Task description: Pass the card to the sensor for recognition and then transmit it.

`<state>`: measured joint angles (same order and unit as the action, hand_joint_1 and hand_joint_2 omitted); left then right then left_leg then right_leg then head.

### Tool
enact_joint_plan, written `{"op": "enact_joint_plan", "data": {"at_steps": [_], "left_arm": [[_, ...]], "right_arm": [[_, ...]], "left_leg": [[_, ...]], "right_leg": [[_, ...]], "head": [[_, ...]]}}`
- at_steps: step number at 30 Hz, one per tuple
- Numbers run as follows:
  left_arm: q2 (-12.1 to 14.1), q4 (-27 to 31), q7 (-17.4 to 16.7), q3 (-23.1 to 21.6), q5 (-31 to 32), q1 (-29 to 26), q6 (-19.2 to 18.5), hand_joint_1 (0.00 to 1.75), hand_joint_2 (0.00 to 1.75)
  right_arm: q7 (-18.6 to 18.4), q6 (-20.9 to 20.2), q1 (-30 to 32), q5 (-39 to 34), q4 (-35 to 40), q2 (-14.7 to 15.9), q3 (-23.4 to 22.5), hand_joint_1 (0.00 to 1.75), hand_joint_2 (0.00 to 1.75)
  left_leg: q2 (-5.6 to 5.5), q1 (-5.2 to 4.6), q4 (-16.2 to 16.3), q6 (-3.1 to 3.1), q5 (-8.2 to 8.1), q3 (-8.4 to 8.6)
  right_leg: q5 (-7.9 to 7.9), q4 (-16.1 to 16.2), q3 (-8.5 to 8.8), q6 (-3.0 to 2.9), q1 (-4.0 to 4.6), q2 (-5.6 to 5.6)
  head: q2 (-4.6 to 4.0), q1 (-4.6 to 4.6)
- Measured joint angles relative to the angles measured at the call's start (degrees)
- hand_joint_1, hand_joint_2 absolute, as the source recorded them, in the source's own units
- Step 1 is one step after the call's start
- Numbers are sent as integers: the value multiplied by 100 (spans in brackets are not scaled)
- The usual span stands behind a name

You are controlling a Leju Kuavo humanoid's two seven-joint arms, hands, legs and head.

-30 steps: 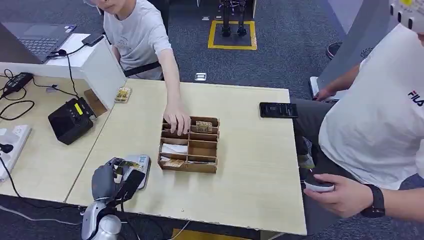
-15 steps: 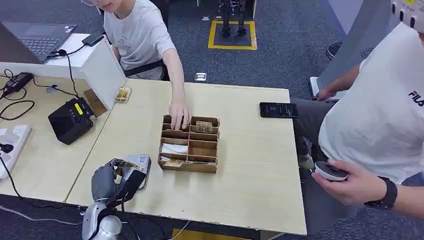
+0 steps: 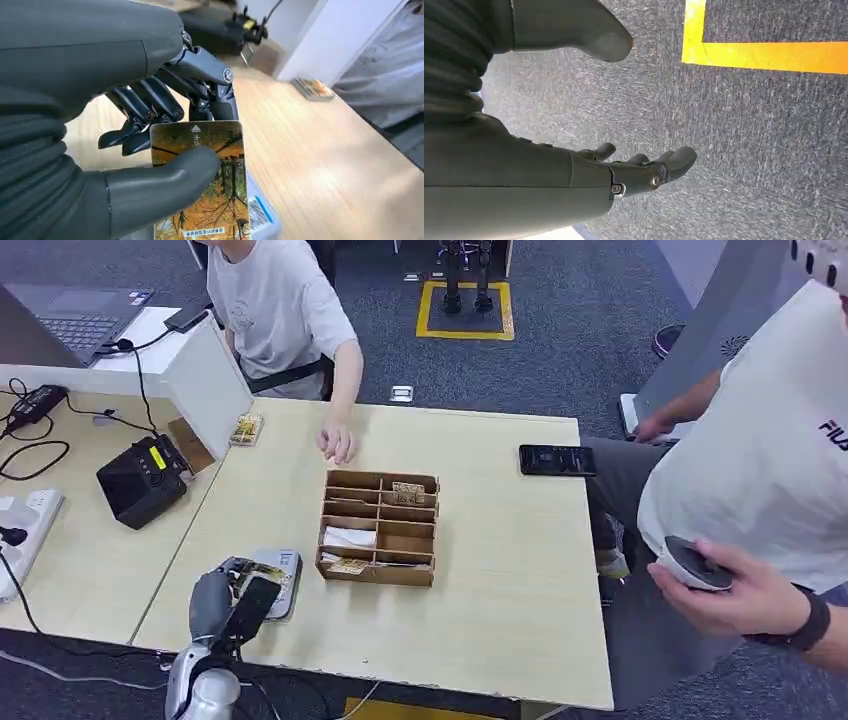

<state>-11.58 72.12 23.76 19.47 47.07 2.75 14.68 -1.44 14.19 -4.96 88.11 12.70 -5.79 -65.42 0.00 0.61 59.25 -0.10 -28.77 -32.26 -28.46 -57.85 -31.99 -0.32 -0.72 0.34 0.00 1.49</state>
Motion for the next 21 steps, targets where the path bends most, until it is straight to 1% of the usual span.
{"op": "enact_joint_plan", "data": {"at_steps": [4,6,9,10,11,14,18,21], "left_arm": [[-20,391,26,0,-833,16,-654,175,175],[-11,605,13,2,-1096,51,-821,175,175],[17,823,-28,53,-1283,136,-889,175,175],[30,894,-52,94,-1428,165,-975,175,175],[41,966,-63,120,-1630,187,-1115,175,175],[74,1135,-83,234,-2512,262,-1712,175,175],[94,1310,-148,306,-2932,350,-1872,175,175],[92,1391,-142,341,-2963,390,-1778,175,175]], "right_arm": [[13,-54,0,18,0,0,0,0,175],[54,-100,2,17,0,0,0,0,175],[87,-111,-1,22,0,2,0,0,175],[96,-109,0,24,0,2,0,0,175],[96,-109,0,24,0,2,0,0,175],[94,-127,-1,83,0,4,2,0,175],[72,-140,-1,105,0,9,9,0,175],[72,-140,-2,118,0,9,13,0,175]], "left_leg": [[0,0,1,0,0,0],[0,0,2,0,0,-1],[0,0,2,0,0,-1],[0,1,2,0,0,-1],[0,1,2,0,0,-1],[0,1,2,0,0,-1],[0,0,2,0,0,-2],[0,0,2,0,0,-2]], "right_leg": [[1,0,0,1,0,0],[1,0,0,1,0,0],[1,0,0,1,0,0],[1,-1,0,1,0,0],[1,-1,0,1,0,0],[1,-1,0,1,0,0],[1,-1,0,1,0,0],[1,-1,0,1,0,0]], "head": [[0,0],[0,0],[0,0],[0,0],[0,0],[0,0],[0,0],[0,0]]}}
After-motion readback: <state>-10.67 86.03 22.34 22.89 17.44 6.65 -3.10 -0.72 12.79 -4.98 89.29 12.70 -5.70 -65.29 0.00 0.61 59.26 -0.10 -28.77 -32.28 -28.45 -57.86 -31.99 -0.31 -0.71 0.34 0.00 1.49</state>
